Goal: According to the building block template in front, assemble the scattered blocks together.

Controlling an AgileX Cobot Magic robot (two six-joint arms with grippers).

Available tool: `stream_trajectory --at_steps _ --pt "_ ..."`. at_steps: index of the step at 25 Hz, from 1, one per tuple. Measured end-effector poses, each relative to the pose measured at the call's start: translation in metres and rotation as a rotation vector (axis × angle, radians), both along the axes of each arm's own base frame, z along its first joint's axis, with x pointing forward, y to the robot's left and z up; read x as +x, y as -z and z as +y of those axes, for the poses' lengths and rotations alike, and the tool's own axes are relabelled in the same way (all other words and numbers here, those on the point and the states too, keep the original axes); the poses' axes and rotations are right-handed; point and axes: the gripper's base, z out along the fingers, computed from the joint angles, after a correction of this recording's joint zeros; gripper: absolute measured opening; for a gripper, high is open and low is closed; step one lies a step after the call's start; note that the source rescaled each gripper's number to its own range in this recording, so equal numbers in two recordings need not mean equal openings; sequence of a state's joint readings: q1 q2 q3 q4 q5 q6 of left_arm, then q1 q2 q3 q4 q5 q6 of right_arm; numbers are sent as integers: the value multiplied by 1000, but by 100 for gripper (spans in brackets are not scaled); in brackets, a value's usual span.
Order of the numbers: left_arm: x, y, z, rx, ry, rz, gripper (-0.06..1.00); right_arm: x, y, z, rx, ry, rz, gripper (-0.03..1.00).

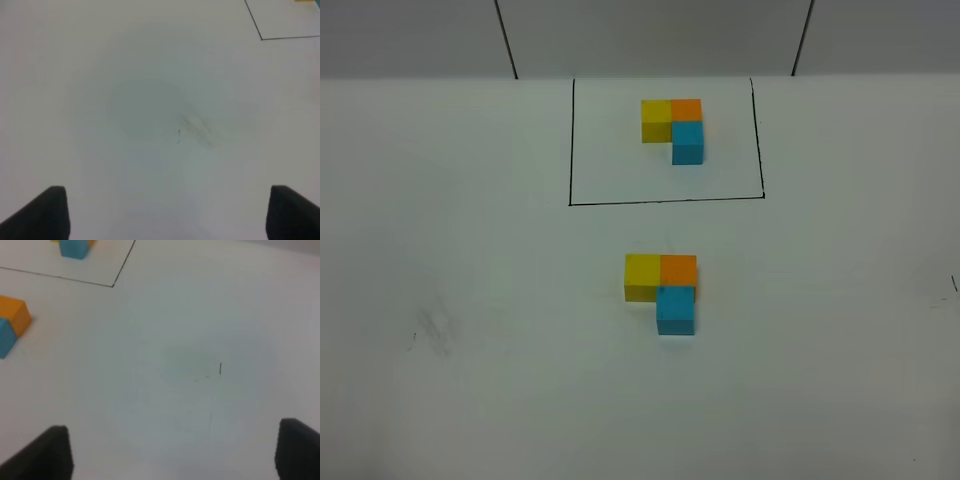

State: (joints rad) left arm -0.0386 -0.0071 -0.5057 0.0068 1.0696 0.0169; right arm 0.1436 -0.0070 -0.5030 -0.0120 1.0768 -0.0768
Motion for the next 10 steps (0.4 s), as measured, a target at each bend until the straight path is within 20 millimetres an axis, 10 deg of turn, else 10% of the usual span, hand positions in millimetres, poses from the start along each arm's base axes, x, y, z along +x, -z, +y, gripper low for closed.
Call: stream_trajectory --at_steps 10 --pt "0 0 0 0 0 0 67 0 0 0 0 0 -1 49"
